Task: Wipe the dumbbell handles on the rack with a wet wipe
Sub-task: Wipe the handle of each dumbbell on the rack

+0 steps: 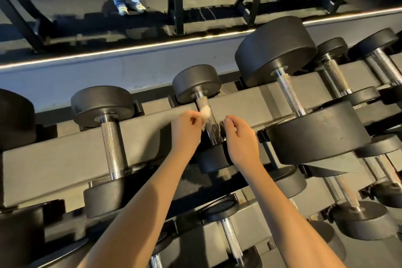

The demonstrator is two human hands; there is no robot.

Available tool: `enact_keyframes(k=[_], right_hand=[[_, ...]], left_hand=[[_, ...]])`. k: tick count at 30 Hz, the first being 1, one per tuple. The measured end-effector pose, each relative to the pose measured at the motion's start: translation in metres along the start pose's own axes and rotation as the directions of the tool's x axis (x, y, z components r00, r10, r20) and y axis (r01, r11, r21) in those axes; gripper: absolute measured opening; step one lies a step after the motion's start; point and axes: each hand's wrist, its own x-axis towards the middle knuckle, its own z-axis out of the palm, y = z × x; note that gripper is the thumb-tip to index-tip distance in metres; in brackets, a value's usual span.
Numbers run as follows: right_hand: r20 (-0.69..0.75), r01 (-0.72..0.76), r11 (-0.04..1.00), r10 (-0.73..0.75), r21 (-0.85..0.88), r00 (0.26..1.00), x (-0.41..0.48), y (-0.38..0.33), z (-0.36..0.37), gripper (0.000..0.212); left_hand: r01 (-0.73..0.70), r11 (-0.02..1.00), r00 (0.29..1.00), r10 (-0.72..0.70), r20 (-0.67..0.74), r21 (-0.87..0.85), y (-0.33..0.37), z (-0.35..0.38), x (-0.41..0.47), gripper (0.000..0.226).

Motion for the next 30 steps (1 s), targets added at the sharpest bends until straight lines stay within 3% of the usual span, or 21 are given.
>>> enact_keyframes(k=[4, 10, 15, 20, 23, 27, 30], right_hand=[[-0.006, 0.004, 1.000, -0.004, 0.002, 1.000, -0.001, -0.003, -0.003, 0.035], [-0.025, -0.011, 1.000, 0.011, 0.007, 1.000, 0.000, 0.000, 0.001, 0.035], [-0.035, 0.007, 1.000, -0.006, 0.014, 0.999, -0.001, -0.001, -0.001, 0.030], [-0.028, 0.021, 1.000, -0.022, -0.016, 0.999, -0.004, -0.006, -0.004, 0.029], [-0.022, 0.021, 0.999, -0.022, -0.030, 1.000, -0.004, -0.006, -0.003, 0.031], [-0.039, 0.098, 0.993, -0.101, -0.058, 0.994, -0.006, -0.004, -0.003, 0.030], [-0.016, 0.171, 0.985, -0.171, 0.001, 0.985, -0.005, -0.004, -0.001, 0.029]], left_hand=[[-0.009, 1.000, 0.997, 0.009, 0.082, -0.005, -0.008, -0.002, -0.013, 0.013], [0.017, 0.998, 0.998, -0.021, -0.057, -0.059, 0.000, 0.004, 0.007, 0.011], [-0.027, 0.995, 0.992, 0.015, 0.123, 0.098, -0.003, -0.003, -0.009, 0.015], [-0.023, 0.994, 0.932, -0.016, 0.361, 0.104, -0.005, -0.015, -0.015, 0.017], [-0.051, 0.994, 0.961, 0.023, 0.276, 0.094, -0.003, -0.014, -0.014, 0.014], [0.078, 0.977, 0.997, -0.073, 0.032, -0.201, 0.007, -0.010, -0.007, 0.004], [0.013, 0.980, 0.990, 0.015, 0.138, -0.201, 0.011, -0.007, -0.006, 0.003]])
